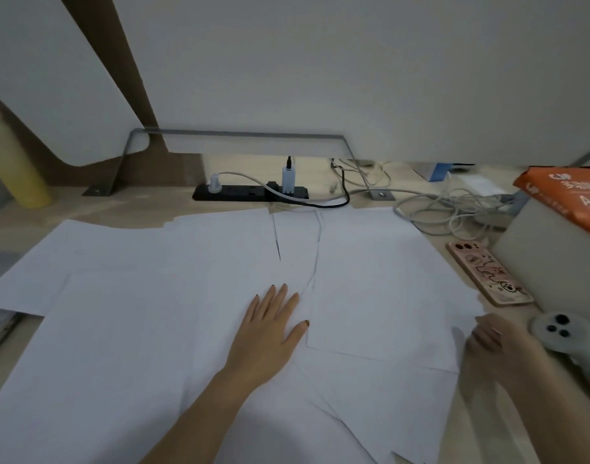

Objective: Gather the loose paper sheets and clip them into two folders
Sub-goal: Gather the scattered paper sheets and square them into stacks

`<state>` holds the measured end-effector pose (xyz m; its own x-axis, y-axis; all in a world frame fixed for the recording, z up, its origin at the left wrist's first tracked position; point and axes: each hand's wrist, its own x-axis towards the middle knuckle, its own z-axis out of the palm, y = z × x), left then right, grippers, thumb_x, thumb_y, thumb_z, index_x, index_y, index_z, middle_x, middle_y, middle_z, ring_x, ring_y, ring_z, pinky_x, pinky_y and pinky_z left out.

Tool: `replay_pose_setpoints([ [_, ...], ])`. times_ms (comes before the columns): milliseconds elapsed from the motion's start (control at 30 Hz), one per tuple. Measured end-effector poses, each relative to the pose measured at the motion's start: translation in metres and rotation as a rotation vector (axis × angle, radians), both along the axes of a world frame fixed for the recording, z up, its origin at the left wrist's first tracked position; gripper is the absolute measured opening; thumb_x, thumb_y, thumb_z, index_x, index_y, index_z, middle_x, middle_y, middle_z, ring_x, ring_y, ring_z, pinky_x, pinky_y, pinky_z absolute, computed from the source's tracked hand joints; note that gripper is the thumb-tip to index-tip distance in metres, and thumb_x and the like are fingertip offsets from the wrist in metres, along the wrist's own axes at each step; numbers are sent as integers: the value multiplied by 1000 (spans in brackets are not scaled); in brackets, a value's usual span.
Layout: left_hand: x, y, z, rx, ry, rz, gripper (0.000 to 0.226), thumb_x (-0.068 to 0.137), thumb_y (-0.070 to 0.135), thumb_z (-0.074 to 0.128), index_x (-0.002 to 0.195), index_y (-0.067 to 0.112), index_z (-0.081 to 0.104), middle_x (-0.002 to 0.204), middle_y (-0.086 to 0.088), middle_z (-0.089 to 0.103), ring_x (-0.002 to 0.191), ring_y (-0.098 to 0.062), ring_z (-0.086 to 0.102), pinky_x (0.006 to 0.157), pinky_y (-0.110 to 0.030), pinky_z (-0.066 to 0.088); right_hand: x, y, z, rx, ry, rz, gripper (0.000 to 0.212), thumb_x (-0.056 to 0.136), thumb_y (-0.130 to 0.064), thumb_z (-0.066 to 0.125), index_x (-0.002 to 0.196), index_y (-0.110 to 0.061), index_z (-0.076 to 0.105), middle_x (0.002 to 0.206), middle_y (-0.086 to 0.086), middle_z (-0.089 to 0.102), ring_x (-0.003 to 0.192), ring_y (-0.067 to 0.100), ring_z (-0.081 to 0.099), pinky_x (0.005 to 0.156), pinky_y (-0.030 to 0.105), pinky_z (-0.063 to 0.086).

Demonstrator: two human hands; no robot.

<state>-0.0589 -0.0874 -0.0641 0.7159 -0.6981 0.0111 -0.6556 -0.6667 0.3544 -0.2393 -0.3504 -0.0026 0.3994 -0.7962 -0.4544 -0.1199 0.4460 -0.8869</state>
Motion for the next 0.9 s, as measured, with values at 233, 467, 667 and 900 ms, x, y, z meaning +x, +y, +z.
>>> replay_pose_setpoints([
  [233,0,-1,1,-12,12,26,107,55,77,-32,148,34,-1,157,15,-12,139,1,-20,116,-25,-14,15,13,1,81,12,216,21,95,-12,45,79,-3,56,65,7,64,48,12,65,50,25,50],
  [467,0,-2,3,-21,32,46,112,51,79,-34,148,36,2,156,18,-9,142,1,-16,116,-24,-13,35,35,-3,-123,53,188,32,84,-4,63,114,4,59,113,18,64,92,32,62,89,40,48],
  [667,2,-2,5,-101,75,57,109,56,79,-28,147,36,13,154,22,0,137,8,-11,113,-18,-12,34,33,23,-341,-78,95,24,86,1,56,108,-8,60,102,12,66,87,26,63,89,40,48],
  [900,-10,0,36,-460,414,227,37,101,33,29,136,34,40,146,11,35,140,-11,28,117,-28,16,11,20,70,-222,-398,140,29,85,-12,57,114,-15,60,115,0,66,87,10,70,77,28,57],
])
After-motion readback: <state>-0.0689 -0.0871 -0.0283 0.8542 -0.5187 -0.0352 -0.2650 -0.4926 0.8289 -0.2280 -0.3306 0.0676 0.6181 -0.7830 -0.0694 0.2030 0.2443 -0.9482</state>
